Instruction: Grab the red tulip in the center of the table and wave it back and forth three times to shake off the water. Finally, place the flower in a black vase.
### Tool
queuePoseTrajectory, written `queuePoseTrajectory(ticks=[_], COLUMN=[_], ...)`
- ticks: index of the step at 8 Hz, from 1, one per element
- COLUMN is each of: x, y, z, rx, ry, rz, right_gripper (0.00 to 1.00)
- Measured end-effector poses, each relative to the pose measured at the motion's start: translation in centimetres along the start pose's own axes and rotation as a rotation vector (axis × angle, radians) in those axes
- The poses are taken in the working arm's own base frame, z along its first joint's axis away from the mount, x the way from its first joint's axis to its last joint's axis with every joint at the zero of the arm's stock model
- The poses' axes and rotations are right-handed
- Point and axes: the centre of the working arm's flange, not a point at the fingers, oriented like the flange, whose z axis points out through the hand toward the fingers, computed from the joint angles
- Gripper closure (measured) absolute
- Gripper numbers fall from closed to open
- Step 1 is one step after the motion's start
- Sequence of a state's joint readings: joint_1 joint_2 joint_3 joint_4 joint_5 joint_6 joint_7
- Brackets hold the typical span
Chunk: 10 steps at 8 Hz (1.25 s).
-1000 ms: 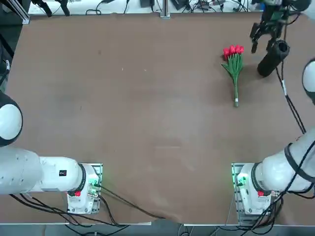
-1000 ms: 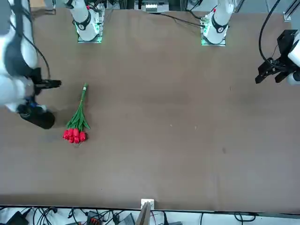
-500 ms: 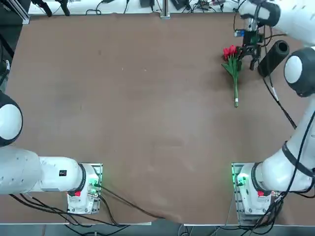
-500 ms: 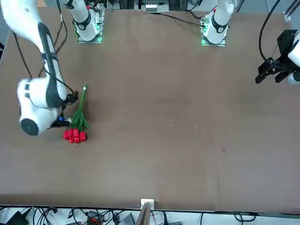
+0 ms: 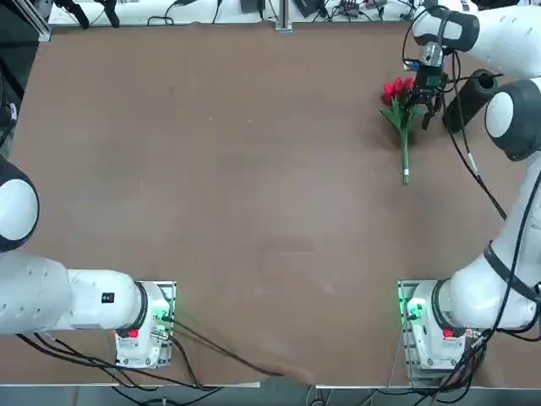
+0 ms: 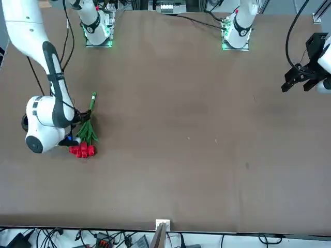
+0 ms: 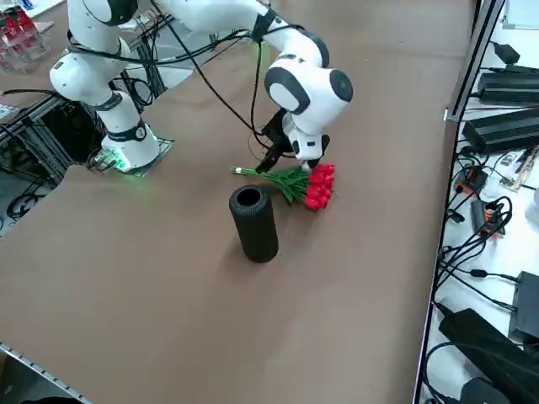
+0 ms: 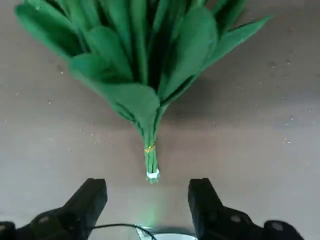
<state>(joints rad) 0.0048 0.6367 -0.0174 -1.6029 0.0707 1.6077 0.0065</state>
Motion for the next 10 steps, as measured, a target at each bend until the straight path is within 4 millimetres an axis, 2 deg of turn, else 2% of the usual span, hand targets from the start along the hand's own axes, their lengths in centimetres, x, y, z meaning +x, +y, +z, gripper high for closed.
queuePoseTrajectory(ticks=[3, 8, 10], x=[0.8, 1.0, 1.1], y=[0.0, 0.2, 0.2], z=[2.6, 4.6, 4.6], rx=[0.002, 0.001, 0.002], ry=[0.033, 0.046, 0.056], rz=[0.003, 0.009, 0.01], right_gripper=[0.01, 0.04, 0.15])
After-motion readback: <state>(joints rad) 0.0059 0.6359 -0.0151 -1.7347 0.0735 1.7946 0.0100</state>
